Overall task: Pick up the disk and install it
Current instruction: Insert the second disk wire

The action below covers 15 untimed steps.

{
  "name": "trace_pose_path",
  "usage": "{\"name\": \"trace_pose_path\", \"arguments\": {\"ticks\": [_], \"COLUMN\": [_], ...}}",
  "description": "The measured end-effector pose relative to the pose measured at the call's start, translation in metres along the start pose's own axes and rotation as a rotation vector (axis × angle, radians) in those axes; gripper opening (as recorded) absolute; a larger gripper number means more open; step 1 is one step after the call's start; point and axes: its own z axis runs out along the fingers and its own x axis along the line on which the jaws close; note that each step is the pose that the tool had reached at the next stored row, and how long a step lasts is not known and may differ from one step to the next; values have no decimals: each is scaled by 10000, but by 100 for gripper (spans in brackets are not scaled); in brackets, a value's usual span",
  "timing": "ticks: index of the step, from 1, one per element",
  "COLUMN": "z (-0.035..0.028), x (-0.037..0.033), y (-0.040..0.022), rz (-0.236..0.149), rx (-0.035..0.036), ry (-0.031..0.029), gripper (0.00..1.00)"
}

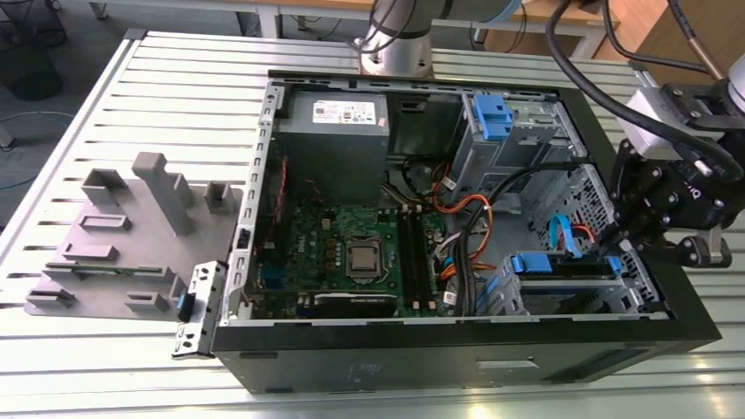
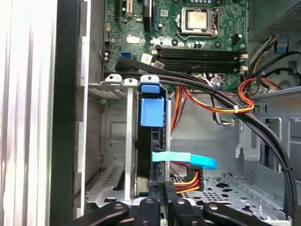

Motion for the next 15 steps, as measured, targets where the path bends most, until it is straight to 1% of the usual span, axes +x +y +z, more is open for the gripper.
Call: {"name": "trace_pose_path", "arguments": {"ticks": [4, 9, 15], "z": [17, 40, 47], "x": [23, 51, 56], "y": [22, 24, 25], "rz": [0, -2, -3], "rx": [0, 0, 0], "ry": [0, 1, 4], "gripper": [16, 16, 16]}}
